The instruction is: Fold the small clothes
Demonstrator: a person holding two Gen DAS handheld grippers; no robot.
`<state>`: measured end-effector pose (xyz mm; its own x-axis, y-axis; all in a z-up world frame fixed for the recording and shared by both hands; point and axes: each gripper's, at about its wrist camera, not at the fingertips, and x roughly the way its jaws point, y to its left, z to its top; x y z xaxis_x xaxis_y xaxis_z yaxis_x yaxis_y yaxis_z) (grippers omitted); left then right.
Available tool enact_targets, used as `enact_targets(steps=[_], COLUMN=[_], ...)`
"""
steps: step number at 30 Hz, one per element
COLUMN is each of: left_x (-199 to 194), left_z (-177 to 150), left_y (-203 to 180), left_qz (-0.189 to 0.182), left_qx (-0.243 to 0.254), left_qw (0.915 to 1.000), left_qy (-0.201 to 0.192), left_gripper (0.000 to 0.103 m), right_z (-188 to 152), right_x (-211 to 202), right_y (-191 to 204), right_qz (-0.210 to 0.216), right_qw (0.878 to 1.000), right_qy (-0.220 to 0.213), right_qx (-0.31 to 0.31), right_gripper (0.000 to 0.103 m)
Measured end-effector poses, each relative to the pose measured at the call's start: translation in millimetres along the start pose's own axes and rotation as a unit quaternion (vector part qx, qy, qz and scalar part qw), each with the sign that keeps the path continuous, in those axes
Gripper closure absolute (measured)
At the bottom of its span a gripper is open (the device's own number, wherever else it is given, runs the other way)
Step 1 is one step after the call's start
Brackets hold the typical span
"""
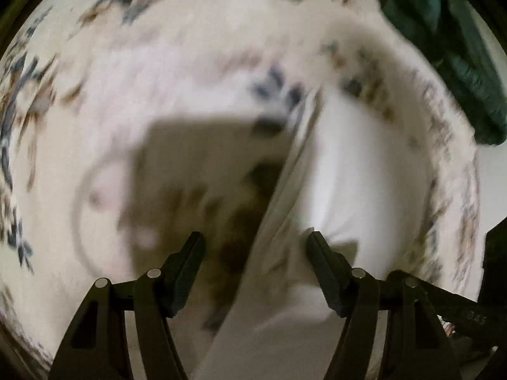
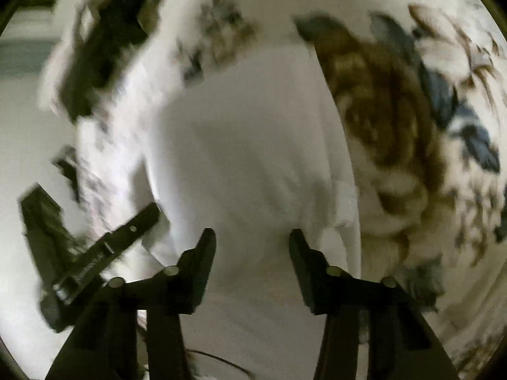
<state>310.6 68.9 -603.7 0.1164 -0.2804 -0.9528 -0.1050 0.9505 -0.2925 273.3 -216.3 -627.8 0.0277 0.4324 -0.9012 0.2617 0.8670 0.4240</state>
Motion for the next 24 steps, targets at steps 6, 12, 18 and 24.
enact_targets(steps=[6,12,18,24], left_x=[-15.8,-64.1,-77.1,-50.7], left_z=[-19.2,-43.3,-104.0,-175.9], left_y=[17.9,36.6,70.5,110.7], left_qz=[-0.016,-0.102,-0.142,-0.151], left_qx=[-0.016,-0.032,-0.032,-0.066], left_qw=[0.9997,0.9942,0.9892,0.9835], left_qy=[0.011,-0.008,0.02,0.075], left_gripper=[0.038,0.038,0.034,0.033], right_z=[-28.7,-59.6,-126.9,-193.6], right_x=[-3.4,-42.7,-39.0,-2.0], right_y=[-24.1,-66.4,-107.8,-132.7], right_qz=[-0.016,0.021,0.045,0.079], right_qw=[0.999,0.996,0.989,0.981], right_qy=[0.019,0.011,0.05,0.106], right_qx=[0.022,0.086,0.13,0.145], right_gripper=[0.056,0.047,0.046,0.046])
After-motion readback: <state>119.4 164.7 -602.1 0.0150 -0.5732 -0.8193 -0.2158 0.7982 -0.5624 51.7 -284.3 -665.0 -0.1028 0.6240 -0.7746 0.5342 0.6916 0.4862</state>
